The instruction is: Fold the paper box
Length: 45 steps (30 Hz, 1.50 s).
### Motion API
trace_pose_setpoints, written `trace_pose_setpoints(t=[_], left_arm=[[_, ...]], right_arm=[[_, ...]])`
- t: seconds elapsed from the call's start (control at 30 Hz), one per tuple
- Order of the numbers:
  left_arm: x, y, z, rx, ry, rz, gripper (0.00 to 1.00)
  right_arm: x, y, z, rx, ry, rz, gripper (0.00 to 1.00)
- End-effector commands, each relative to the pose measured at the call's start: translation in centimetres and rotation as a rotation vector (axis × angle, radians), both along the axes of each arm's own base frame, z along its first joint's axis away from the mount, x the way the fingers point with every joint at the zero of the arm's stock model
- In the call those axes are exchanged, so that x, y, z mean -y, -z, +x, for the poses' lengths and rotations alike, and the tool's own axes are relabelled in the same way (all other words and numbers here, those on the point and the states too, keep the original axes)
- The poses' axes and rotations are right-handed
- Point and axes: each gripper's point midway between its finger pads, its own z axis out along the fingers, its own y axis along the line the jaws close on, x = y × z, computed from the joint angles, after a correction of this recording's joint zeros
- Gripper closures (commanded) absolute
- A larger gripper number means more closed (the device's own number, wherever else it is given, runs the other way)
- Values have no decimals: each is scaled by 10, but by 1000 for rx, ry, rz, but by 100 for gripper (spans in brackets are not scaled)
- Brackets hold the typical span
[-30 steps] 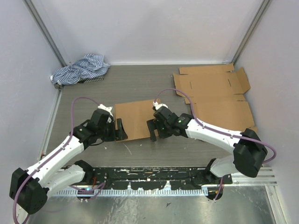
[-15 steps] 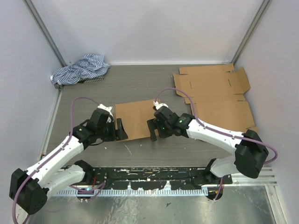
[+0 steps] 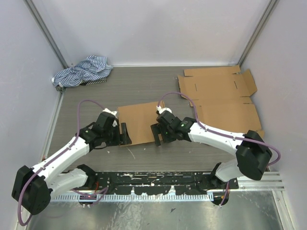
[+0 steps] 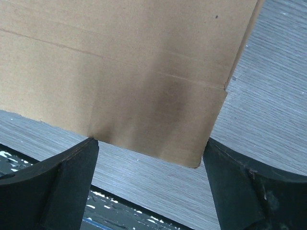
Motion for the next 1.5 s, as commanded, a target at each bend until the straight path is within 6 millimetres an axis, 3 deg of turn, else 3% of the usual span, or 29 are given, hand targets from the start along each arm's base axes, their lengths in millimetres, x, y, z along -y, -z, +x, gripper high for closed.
trace_pose_setpoints(t=[0.0, 0.57, 0.77, 1.0, 1.1, 1.47], left_arm=[[3, -2, 5, 31, 11, -9, 25], [-2, 28, 8, -9, 12, 64, 26], [-4, 26, 10, -5, 12, 76, 26], [-5, 12, 13, 19, 1, 76, 26], [-7, 7, 14, 36, -12, 77, 26], [-11, 6, 15, 47, -28, 91, 26]], right_arm=[[0, -6, 13, 74, 9, -15, 7], [-8, 37, 15, 90, -51, 2, 7], [-6, 8, 8, 105, -63, 42, 7], [23, -29, 11, 183, 10, -9, 5], [24, -39, 17, 225, 22, 17, 6], [9, -26, 44, 149, 12, 205, 39]])
